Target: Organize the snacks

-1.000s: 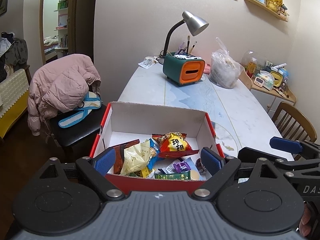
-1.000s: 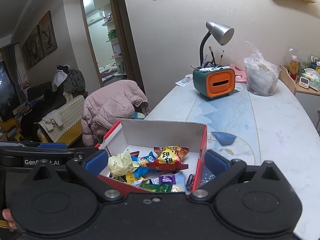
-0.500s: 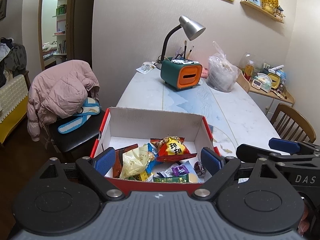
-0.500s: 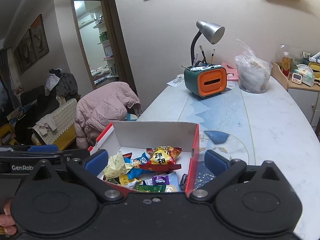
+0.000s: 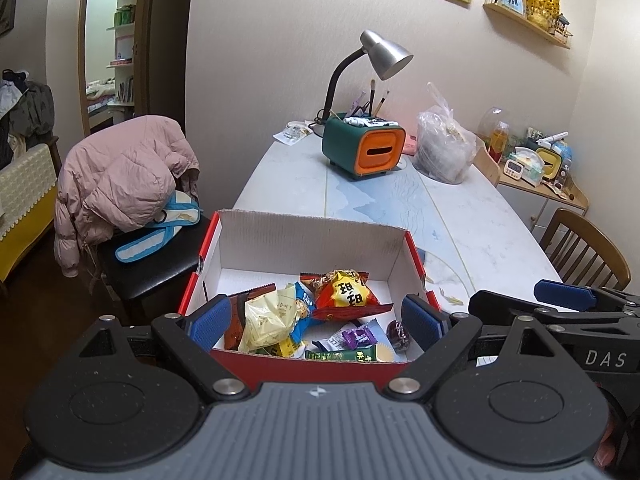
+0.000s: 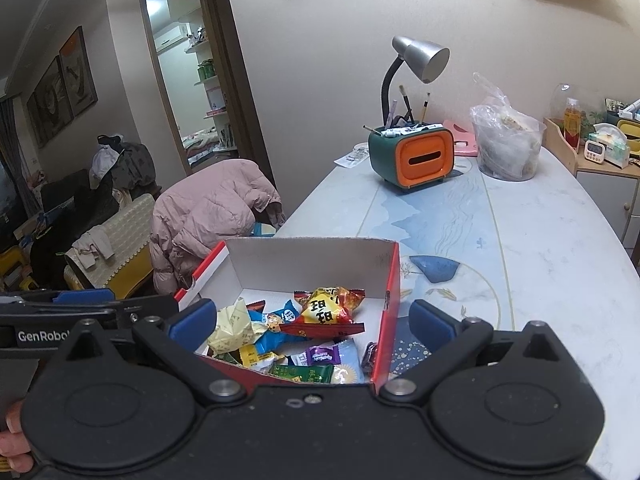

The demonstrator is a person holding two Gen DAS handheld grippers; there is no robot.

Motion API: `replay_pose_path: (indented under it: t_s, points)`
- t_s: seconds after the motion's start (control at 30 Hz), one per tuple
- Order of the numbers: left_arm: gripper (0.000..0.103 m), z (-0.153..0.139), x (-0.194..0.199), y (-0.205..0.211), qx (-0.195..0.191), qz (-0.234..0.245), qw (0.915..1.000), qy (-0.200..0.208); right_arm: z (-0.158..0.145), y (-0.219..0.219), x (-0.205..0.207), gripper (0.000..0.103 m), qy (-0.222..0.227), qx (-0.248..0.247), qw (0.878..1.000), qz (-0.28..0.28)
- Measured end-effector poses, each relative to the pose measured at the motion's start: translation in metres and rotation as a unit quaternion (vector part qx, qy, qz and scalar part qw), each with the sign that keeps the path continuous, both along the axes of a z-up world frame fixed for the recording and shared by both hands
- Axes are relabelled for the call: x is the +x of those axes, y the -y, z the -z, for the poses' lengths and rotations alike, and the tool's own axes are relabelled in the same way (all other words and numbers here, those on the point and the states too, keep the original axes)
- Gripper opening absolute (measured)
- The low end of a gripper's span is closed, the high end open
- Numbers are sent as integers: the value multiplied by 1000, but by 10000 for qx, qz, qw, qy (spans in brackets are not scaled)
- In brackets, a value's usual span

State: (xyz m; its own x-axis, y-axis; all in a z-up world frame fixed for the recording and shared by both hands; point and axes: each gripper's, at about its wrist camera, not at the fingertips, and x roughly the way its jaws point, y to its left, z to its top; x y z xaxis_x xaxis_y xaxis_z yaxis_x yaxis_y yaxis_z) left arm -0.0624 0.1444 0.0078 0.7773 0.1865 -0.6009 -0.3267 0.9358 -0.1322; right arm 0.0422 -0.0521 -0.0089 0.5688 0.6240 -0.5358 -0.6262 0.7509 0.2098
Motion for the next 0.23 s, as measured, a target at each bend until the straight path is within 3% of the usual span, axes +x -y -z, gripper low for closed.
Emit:
replay_pose_path:
  t_s: [0.23]
  points:
    - [92,3,0,3,-48,3,10000,-72,3,5,0,103,-106,-13,9999,117]
